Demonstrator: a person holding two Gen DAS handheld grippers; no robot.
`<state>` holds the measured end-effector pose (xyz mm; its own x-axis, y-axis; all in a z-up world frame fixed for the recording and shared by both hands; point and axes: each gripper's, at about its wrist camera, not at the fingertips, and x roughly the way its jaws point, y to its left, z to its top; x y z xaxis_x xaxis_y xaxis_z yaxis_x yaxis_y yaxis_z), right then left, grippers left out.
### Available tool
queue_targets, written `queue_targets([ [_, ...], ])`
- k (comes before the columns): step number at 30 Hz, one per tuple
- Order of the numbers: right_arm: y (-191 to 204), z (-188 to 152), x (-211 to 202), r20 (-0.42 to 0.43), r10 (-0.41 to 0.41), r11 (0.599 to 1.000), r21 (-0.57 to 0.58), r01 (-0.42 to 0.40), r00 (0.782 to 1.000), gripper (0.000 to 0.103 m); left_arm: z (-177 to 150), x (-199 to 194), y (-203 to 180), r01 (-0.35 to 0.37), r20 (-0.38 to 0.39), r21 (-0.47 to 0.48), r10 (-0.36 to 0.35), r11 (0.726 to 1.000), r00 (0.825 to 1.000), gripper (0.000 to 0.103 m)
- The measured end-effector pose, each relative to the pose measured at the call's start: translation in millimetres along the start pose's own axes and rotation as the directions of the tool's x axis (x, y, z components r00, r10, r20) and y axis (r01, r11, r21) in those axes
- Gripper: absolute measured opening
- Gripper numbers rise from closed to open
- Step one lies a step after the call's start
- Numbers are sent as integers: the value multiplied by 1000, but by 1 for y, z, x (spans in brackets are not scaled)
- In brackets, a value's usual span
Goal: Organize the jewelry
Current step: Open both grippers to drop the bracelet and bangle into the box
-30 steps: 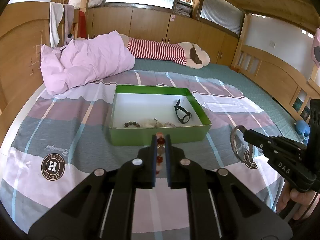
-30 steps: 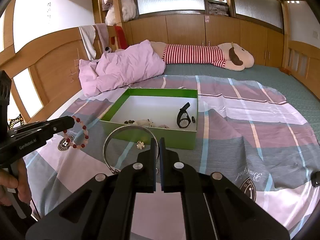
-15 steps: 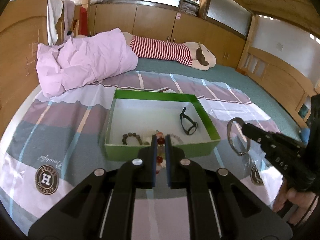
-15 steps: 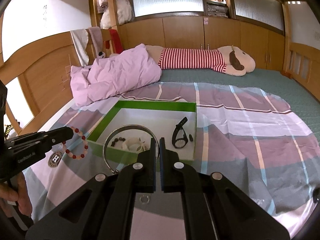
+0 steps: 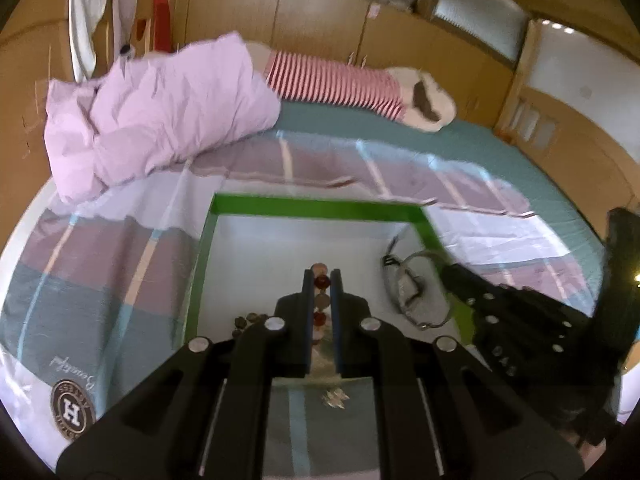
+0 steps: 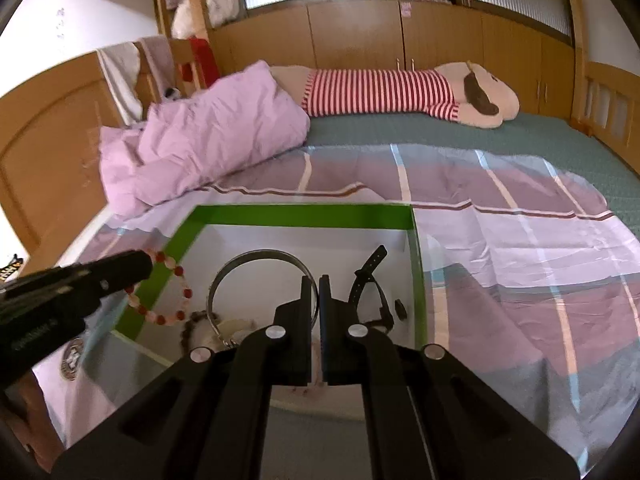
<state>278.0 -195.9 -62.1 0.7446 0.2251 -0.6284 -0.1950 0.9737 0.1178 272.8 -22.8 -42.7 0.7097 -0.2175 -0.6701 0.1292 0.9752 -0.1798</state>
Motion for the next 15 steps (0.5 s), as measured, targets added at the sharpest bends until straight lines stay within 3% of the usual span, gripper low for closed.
queue_targets([
  [6, -6, -5, 21, -28, -16, 1000, 3, 16, 999, 7, -5, 45, 13, -14, -47, -9, 14, 1000, 999, 9],
  [7, -7, -4, 19, -28, -15, 1000, 2, 15, 999, 16, -5, 45, 13, -14, -33, -9, 14, 1000, 999, 20],
  [8, -8, -1, 13, -11, -11, 1000, 6, 11, 1000, 31, -5, 41, 14, -12, -23, -14, 11, 1000, 1000, 44],
  [10, -11, 6, -5, 46, -3, 1000, 25, 2, 999, 54, 2, 22, 16, -5, 24, -30, 6, 1000, 1000, 56],
  [12, -14, 17, -33, 128, 7, 999, 46, -13, 992, 54, 10, -1, 16, 24, 62, -41, -21, 999, 998, 58],
  [15, -13, 28, -82, 225, 35, 998, 44, -46, 974, 54, 11, -63, 13, 31, 177, -17, -28, 999, 984, 73],
])
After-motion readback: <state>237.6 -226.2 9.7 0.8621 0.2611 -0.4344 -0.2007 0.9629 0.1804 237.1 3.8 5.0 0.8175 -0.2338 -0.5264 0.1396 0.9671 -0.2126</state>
